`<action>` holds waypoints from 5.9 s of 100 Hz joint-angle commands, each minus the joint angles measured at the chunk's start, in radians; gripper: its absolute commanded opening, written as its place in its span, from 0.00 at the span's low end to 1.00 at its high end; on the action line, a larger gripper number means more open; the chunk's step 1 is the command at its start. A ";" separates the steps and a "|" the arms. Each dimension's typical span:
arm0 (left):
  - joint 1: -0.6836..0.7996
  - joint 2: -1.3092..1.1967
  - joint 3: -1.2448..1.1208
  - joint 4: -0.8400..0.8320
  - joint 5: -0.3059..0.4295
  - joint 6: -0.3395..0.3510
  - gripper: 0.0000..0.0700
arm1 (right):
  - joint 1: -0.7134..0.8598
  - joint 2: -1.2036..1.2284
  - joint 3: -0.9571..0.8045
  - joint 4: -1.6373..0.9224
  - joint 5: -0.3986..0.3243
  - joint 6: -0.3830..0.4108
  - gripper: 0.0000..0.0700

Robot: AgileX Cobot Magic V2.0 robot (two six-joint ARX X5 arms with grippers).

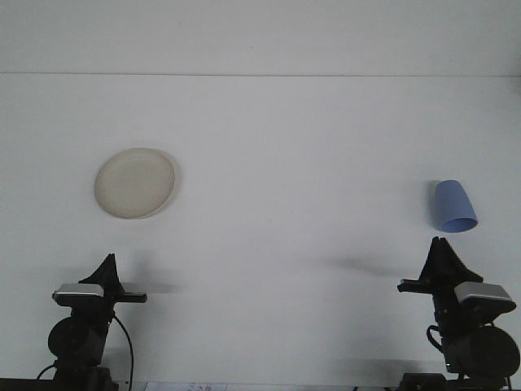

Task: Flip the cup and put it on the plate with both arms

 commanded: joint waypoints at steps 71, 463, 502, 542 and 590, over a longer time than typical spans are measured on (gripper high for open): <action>0.001 -0.001 -0.019 0.010 -0.004 0.002 0.02 | -0.301 0.634 0.256 -0.217 0.116 -0.444 0.67; 0.001 -0.001 -0.019 0.011 -0.005 0.002 0.02 | 0.883 0.596 0.660 -0.633 0.168 -0.237 0.65; 0.001 -0.001 -0.018 0.059 -0.004 -0.249 0.02 | 0.883 0.017 0.192 -0.376 0.182 -0.240 0.65; -0.006 0.049 0.169 -0.014 0.158 -0.516 0.02 | 0.883 -0.039 0.149 -0.402 0.159 -0.238 0.65; -0.288 0.809 0.859 -0.481 0.667 -0.353 0.62 | 0.883 -0.040 0.147 -0.434 0.159 -0.245 0.65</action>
